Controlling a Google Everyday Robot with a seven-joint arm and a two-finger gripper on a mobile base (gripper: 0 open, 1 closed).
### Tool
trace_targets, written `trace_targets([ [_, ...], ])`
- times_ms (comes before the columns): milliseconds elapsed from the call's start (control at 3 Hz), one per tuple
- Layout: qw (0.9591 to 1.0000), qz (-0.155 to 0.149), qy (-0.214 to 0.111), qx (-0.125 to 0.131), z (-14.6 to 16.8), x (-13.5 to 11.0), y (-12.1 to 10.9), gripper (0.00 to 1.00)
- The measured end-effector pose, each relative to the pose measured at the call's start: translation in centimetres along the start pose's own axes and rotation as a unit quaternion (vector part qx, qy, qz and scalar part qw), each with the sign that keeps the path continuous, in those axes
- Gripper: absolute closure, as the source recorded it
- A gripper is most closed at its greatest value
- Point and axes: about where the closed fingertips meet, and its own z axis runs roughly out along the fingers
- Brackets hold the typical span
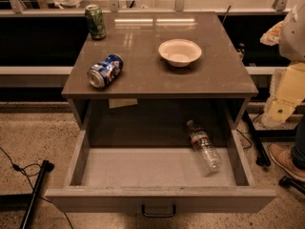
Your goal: Pick water bottle from top drawer and place on counter
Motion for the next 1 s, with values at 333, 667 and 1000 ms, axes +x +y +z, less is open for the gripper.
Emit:
trace_targets([
  [333, 1.0000, 0.000, 0.000, 0.000, 0.0, 0.0, 0.0, 0.00],
  [667, 0.9993, 0.036, 0.002, -0.007, 2.4, 0.8, -1.1, 0.00],
  [1000, 0.9931, 0.114, 0.018, -0.020, 7.3, 2.1, -2.3, 0.00],
])
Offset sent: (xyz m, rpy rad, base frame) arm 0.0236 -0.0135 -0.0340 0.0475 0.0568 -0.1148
